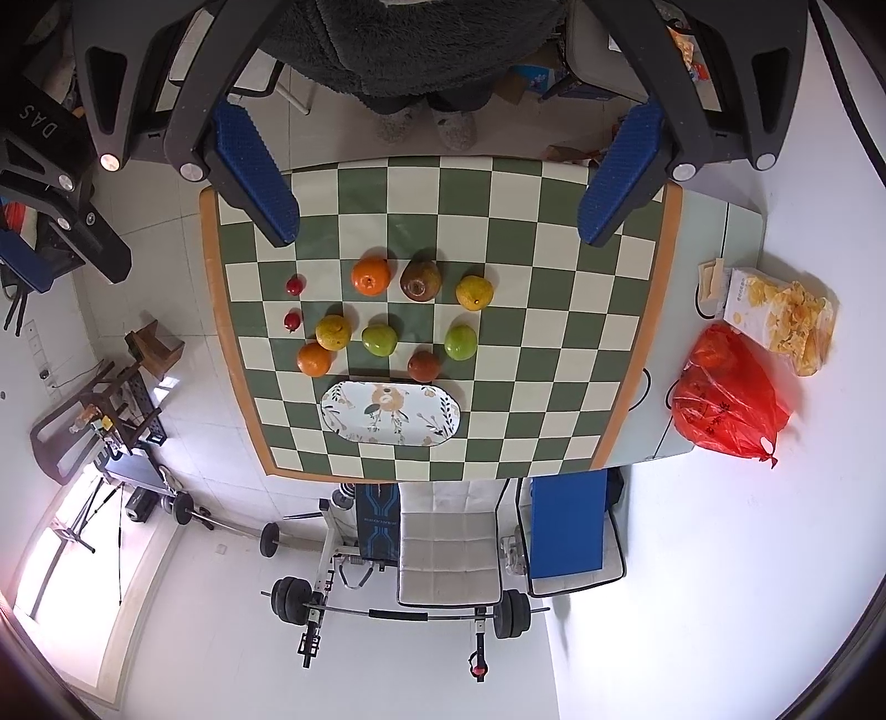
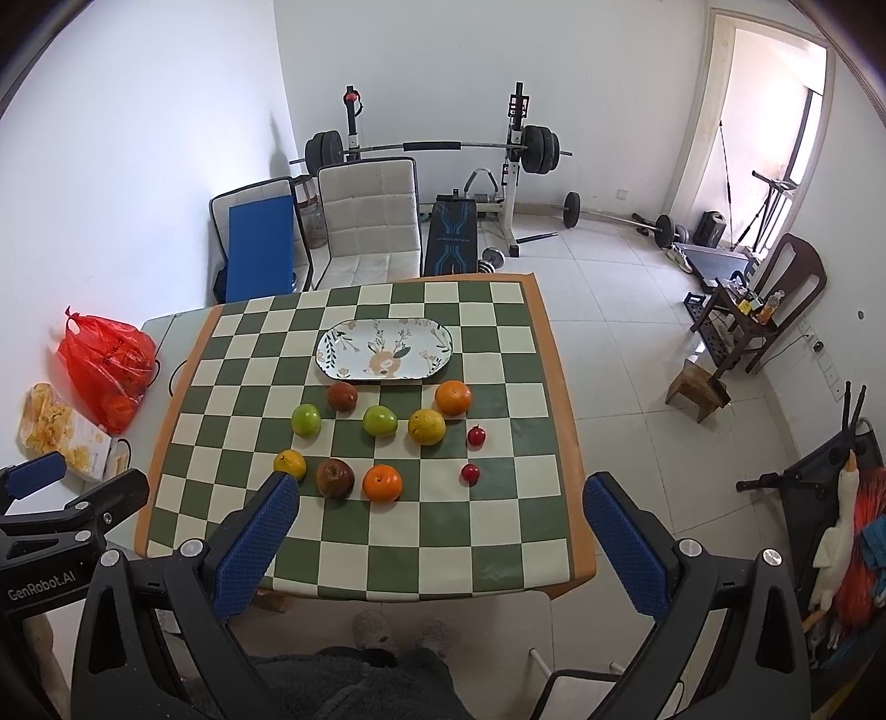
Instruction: Organize fruits
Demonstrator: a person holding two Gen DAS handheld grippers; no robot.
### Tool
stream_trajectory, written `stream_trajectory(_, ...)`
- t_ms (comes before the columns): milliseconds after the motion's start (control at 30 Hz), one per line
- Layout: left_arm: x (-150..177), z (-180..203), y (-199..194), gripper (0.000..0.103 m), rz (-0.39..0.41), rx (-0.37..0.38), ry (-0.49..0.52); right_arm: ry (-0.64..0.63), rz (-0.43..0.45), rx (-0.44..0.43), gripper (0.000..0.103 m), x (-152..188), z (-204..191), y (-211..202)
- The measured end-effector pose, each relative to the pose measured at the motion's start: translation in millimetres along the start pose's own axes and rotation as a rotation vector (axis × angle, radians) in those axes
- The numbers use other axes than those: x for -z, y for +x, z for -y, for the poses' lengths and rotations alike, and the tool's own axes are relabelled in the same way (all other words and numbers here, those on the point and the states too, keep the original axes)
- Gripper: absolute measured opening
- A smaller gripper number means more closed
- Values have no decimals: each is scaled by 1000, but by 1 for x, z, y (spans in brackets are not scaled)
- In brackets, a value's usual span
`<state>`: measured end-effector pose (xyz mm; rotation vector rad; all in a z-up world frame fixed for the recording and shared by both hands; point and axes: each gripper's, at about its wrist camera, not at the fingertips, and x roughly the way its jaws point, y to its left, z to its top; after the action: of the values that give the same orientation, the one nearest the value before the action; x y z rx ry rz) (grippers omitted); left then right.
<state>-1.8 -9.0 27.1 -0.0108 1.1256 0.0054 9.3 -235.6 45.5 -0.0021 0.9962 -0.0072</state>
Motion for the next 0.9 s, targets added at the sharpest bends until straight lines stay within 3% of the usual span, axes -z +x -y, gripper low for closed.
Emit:
stream_trajectory(667, 1, 0, 0, 103, 18, -9, -4, 13, 13, -6, 103, 7, 3, 2)
stream_trajectory(800, -16, -5, 19, 103, 49, -93, -30, -14, 94, -9, 103, 4, 5, 18)
stream_trajectory(900, -30, -16, 51, 103, 41, -191, -55, -35, 51, -40, 103, -2, -2, 55)
